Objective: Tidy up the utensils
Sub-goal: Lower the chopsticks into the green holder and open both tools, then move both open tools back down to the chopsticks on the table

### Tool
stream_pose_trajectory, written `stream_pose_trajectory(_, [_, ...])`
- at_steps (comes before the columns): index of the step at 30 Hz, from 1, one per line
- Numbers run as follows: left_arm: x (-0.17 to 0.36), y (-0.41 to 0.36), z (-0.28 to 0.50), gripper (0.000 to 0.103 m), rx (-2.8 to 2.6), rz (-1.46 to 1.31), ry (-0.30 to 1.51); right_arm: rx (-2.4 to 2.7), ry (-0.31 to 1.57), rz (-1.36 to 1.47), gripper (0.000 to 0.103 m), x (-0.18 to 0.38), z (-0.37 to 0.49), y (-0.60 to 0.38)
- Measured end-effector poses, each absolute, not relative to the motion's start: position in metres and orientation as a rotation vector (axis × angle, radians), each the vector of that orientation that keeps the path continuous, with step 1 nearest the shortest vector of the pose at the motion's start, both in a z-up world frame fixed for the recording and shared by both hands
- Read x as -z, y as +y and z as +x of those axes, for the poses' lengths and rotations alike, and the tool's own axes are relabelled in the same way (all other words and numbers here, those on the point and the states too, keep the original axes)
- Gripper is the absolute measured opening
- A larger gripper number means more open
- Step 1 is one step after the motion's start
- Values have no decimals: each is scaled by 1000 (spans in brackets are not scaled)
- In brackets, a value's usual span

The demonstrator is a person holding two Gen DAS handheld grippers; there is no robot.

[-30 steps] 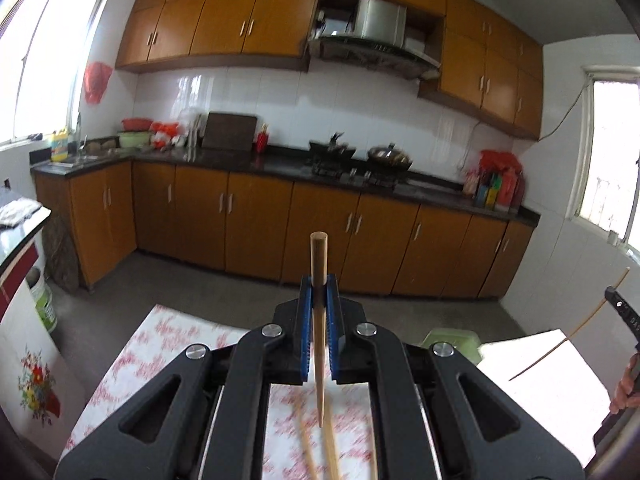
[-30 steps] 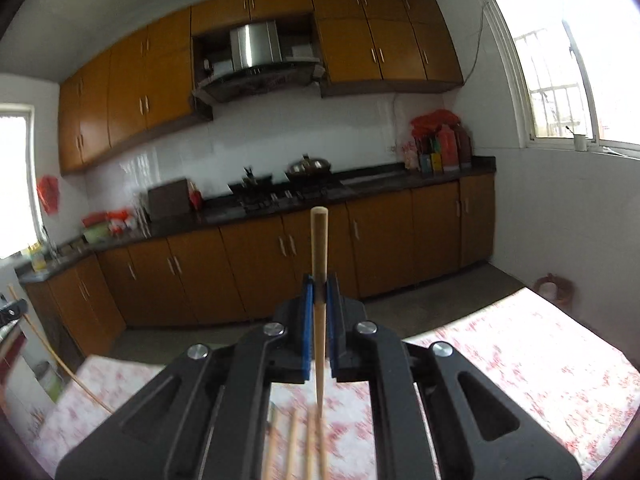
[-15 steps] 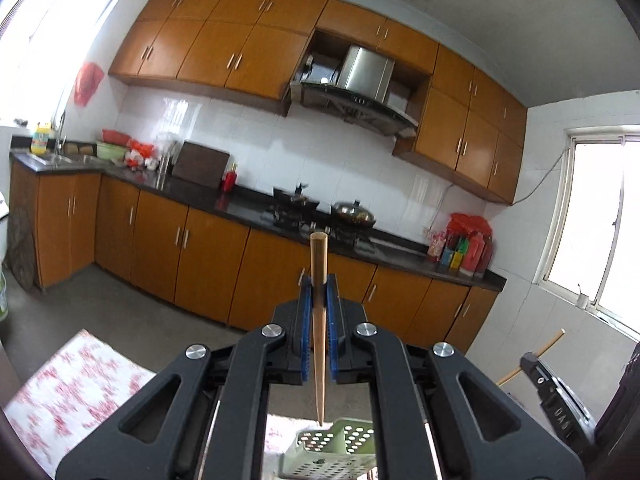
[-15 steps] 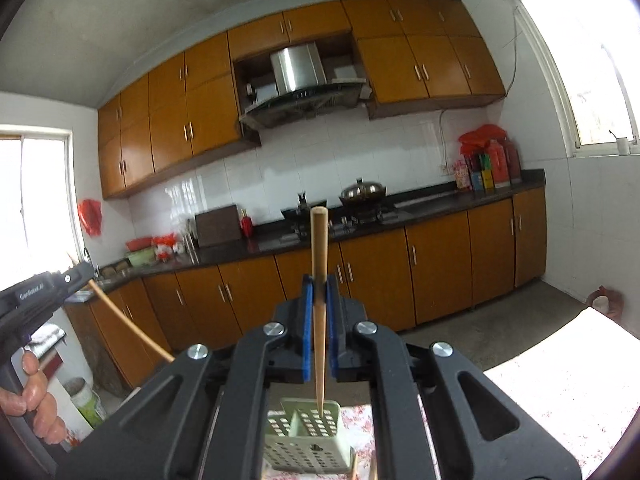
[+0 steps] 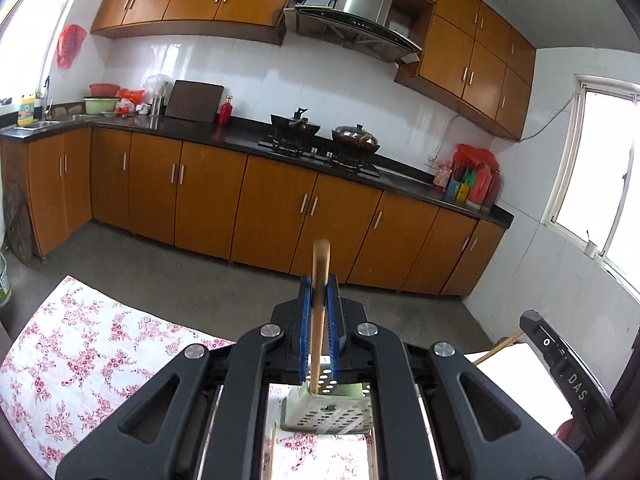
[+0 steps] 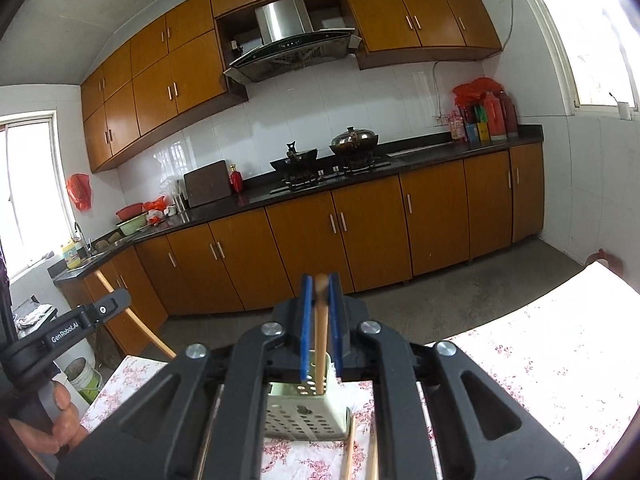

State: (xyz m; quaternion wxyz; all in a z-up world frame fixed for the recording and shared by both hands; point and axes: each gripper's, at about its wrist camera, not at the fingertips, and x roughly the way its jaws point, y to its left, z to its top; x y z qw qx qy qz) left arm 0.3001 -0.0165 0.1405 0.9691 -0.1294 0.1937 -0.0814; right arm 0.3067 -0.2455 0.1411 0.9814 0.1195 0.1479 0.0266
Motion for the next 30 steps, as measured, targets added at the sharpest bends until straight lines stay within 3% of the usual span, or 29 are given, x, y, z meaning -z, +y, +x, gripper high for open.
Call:
stream_pose_trajectory(2, [-144, -13, 296, 24, 161, -261, 390, -47, 284, 246, 22, -142, 301, -248])
stream_pose_trajectory(3, [-146, -11, 293, 42, 156, -264, 381, -42, 274, 249, 25, -144, 297, -250])
stream_pose_trajectory(4, [-148, -8, 289, 47, 153, -269, 369, -35, 265, 250, 27, -146, 291, -252])
stream_pose_trajectory(14, [-142, 31, 247, 48, 99, -265, 371, 82, 334, 222, 34, -110, 225, -285])
stream_pose_trajectory(20, [-78, 60, 231, 48, 4, -220, 523, 111, 597, 202, 34, -24, 226, -297])
stream_pose_trajectory(24, [-28, 75, 227, 47, -30, -215, 647, 70, 761, 201, 28, 28, 237, -289])
stream_pose_trajectory(30, [13, 88, 221, 47, -28, -243, 752, 46, 862, 149, 28, 66, 249, -267])
